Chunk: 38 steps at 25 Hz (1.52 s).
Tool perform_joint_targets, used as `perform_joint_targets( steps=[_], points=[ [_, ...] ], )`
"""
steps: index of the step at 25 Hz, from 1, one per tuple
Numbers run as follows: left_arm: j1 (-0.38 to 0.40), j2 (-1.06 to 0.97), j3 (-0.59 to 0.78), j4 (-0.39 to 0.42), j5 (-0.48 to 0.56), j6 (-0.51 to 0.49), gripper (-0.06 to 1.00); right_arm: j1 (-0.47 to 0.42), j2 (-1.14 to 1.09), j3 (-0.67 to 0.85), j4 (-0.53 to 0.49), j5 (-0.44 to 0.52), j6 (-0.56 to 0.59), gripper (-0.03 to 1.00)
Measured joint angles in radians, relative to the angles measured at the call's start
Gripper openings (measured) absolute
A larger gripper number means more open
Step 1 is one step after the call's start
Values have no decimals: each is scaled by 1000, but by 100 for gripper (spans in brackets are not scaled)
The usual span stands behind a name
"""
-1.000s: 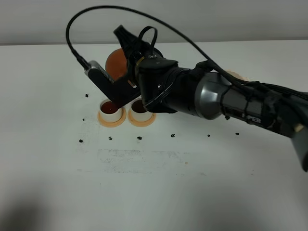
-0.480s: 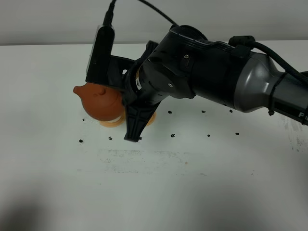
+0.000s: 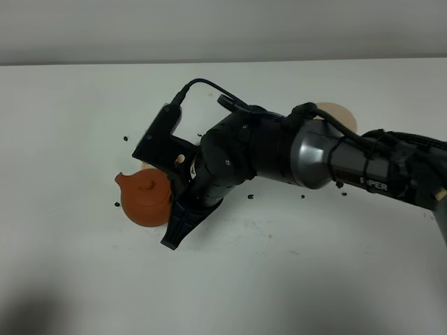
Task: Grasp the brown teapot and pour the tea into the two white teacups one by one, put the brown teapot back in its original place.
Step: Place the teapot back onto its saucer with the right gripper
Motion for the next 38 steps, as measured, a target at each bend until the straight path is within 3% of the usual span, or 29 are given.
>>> perform_joint_targets(
  steps=[11, 19, 30, 38],
  points=[
    [0, 0, 0, 0, 0, -1, 42, -18, 77, 0, 15, -51, -2, 11],
    [0, 0, 0, 0, 0, -1, 42, -44, -102, 0, 7, 9, 3, 11],
    [0, 0, 0, 0, 0, -1, 42, -419, -185, 1, -39, 103, 50, 11],
    [0, 0, 0, 0, 0, 0, 42, -599, -188, 140, -37, -27, 57, 11]
  ],
)
